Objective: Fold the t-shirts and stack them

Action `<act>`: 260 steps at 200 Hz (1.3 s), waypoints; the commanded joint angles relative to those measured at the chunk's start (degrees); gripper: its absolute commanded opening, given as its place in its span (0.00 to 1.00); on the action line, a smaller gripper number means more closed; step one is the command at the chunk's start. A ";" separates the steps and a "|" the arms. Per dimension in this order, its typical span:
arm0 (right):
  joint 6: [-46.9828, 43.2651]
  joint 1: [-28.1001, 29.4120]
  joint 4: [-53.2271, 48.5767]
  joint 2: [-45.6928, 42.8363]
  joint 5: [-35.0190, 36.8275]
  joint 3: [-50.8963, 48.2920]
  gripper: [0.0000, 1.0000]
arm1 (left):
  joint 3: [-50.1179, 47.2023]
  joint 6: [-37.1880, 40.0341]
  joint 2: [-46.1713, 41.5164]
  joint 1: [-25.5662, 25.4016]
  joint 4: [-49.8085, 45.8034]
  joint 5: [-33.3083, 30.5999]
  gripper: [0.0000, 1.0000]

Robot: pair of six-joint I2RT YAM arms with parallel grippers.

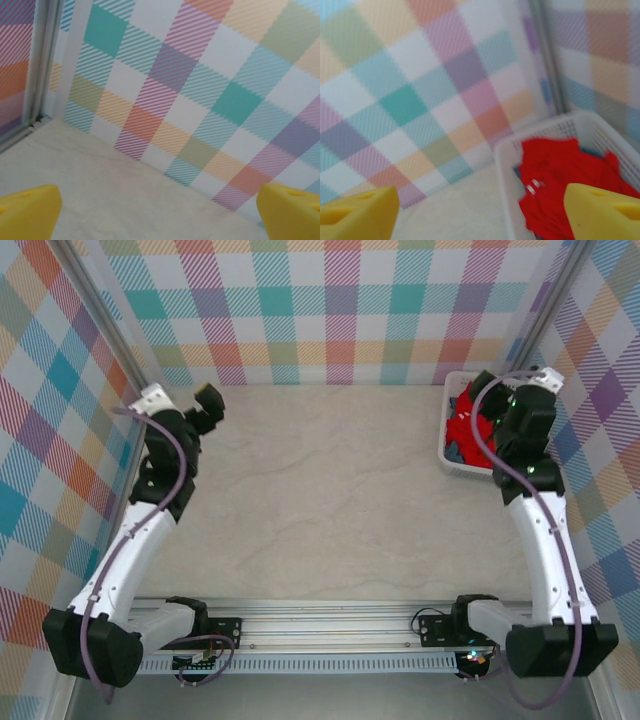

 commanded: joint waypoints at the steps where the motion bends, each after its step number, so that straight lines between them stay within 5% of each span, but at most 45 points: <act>1: 7.61 -4.65 -21.28 13.63 -8.54 7.75 0.76 | 5.44 -11.49 7.50 -0.65 -15.01 16.53 1.00; 45: 9.53 -11.04 -32.49 36.02 -21.34 24.40 0.64 | 11.00 -12.26 13.81 -8.80 -15.64 26.22 0.93; 88: 7.39 -11.56 -33.31 47.27 -23.11 30.05 0.65 | 10.78 -11.58 14.59 -12.87 -18.93 28.13 0.87; 123: 7.09 -11.57 -31.88 51.06 -22.18 30.51 0.35 | 9.48 -11.93 12.54 -13.36 -20.08 27.75 0.84; 143: 7.44 -11.56 -30.97 49.99 -21.16 30.57 0.00 | 9.35 -11.53 11.35 -13.36 -20.93 27.37 0.82; 192: 1.93 -6.04 -21.68 33.54 -10.21 29.13 0.00 | 10.01 -11.30 9.89 -13.54 -23.30 25.20 0.79; 260: -4.59 13.67 -15.55 34.69 -26.81 59.60 0.00 | 12.67 -11.24 8.78 -13.89 -30.79 11.92 0.79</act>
